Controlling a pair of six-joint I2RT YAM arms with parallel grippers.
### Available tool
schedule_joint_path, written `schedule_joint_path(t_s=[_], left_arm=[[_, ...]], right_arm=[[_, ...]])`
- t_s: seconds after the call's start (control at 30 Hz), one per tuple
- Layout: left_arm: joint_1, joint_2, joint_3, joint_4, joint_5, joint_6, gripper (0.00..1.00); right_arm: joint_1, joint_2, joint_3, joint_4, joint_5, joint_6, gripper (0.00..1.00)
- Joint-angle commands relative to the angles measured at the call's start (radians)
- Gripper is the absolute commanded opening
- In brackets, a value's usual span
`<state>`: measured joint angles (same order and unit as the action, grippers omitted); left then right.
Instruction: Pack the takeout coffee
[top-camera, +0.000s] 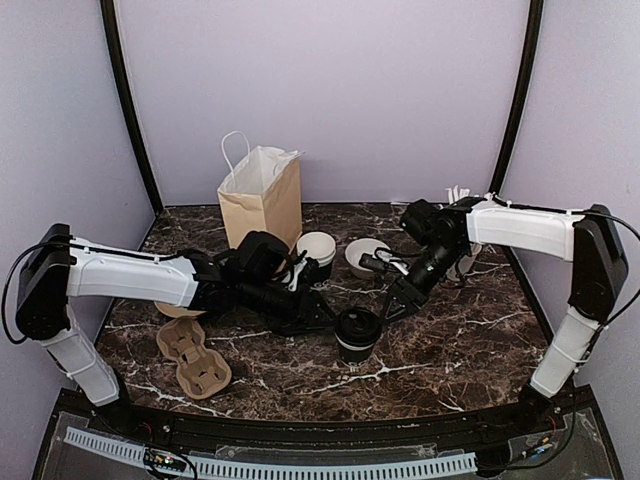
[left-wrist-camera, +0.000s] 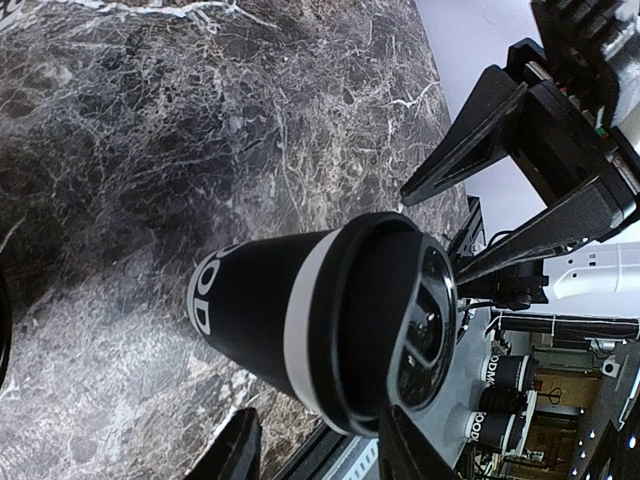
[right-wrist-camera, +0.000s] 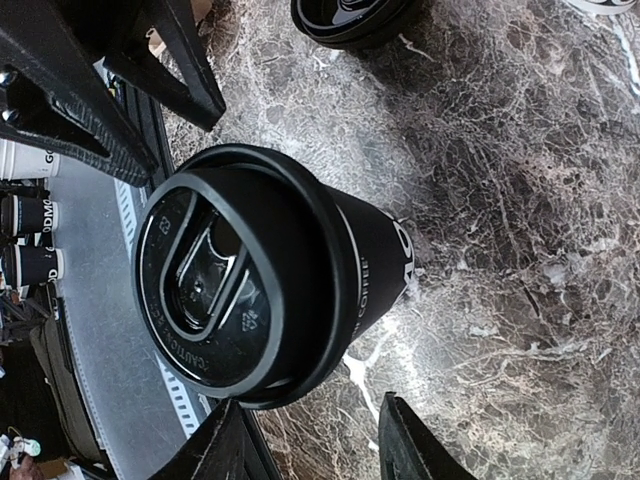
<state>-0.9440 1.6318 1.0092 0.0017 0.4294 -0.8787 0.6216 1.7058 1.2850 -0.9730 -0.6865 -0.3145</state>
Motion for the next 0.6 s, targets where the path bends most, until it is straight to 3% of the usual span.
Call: schedule_joint_path(t_s=[0.0,0.57], left_arm=[[-0.005,0.009,0.034,0.036,0.021,0.003,0.42],[-0.004,0.090,0.052,-0.158,-0.011,0.061,0.23]], right_arm=[[0.001,0.025,0.017,0.017,-0.019,0.009,0.45],[0.001,0.071,0.021,0.022,-0.041,0.011,0.44]])
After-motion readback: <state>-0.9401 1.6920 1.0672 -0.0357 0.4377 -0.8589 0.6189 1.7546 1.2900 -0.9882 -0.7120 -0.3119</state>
